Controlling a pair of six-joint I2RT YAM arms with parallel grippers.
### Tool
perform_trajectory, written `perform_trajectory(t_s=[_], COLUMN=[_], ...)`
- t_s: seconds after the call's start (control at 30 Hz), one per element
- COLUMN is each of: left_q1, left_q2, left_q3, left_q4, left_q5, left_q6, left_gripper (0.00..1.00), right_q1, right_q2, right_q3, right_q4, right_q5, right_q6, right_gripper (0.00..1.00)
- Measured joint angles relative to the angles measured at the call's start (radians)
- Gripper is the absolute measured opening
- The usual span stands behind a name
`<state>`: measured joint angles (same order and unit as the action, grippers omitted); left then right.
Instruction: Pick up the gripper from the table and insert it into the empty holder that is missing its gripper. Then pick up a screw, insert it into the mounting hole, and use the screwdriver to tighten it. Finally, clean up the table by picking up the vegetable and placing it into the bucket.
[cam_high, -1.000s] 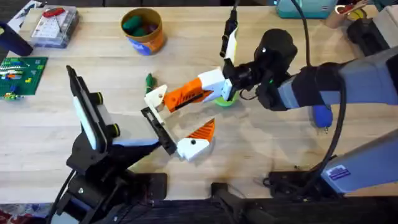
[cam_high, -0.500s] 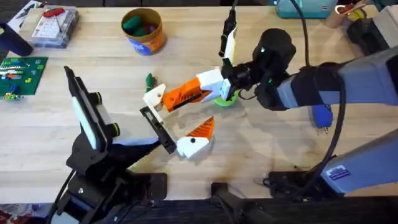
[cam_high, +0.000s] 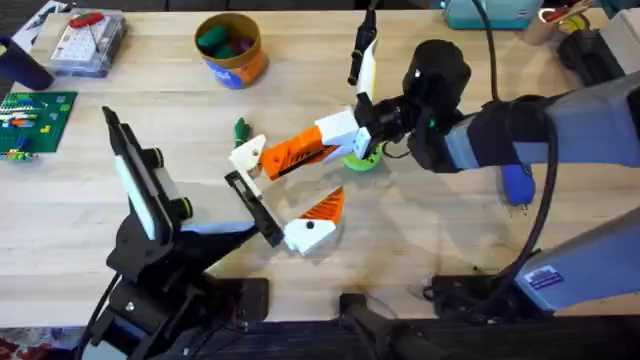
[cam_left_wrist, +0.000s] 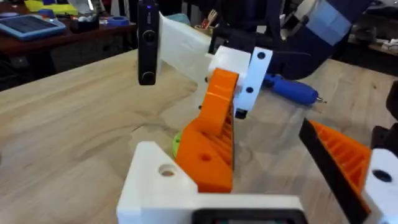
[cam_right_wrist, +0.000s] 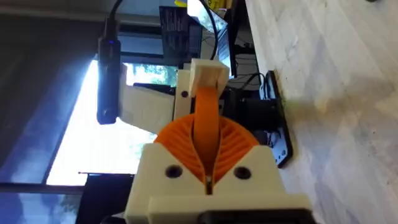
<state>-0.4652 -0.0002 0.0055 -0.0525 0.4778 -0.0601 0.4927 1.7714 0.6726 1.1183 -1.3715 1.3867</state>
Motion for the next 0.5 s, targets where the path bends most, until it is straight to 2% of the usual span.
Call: perform_trajectory(t_s=[0.23, 0.5], left_q1=[0.000, 0.000], left_q2=[0.000, 0.000], left_q3=[0.000, 0.000], left_q4=[0.000, 0.000], left_q5=[0.000, -0.001], left_q6=[0.000, 0.000], left_gripper=[0.990, 0.990], right_q1=[0.000, 0.000], right_q2=[0.001, 0.001], right_q3=[0.007, 0.013], right_q4=[-0.010, -0.007], right_q5=[-0.007, -0.011], right_q6=[-0.020, 0.102], right_gripper=[0.020, 0.020])
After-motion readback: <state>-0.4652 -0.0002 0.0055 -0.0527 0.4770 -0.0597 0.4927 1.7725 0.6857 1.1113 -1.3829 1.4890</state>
